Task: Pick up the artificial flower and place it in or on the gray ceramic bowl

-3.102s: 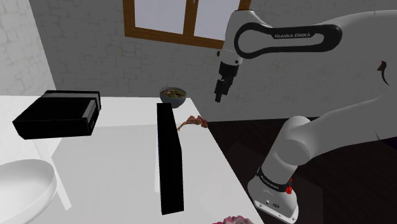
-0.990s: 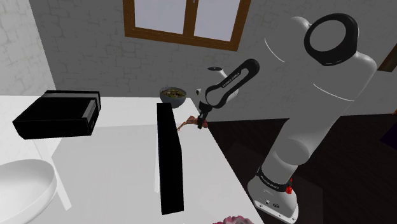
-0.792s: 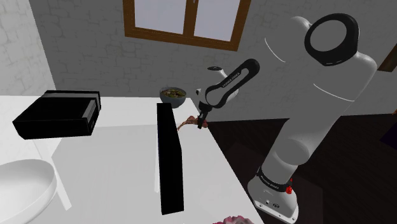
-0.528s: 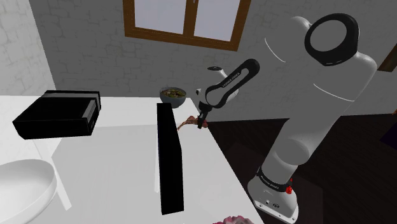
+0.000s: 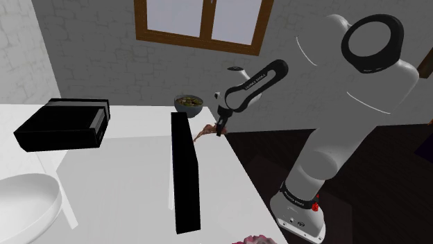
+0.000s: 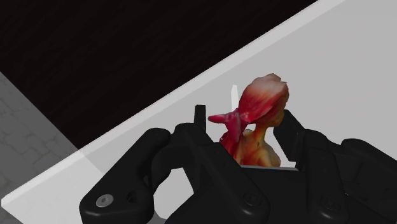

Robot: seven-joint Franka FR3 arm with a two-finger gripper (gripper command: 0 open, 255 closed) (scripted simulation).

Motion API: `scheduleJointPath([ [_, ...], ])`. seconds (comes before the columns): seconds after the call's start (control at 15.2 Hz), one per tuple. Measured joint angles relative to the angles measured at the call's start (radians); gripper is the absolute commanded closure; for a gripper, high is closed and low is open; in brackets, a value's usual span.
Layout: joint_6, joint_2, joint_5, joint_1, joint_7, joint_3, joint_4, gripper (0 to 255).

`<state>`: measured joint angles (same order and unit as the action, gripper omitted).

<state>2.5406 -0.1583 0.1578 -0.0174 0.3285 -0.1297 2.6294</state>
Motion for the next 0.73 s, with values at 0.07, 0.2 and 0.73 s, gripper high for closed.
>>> scheduleJointPath([
  [0.07, -0.015, -0.013, 0.0, -0.001, 0.003, -0.001, -0.002, 255],
  [0.2, -0.049, -0.038, -0.003, 0.001, 0.004, 0.001, -0.011, 255],
  [0.73, -0.18, -0.125, -0.01, 0.003, 0.014, 0.006, -0.055, 255],
])
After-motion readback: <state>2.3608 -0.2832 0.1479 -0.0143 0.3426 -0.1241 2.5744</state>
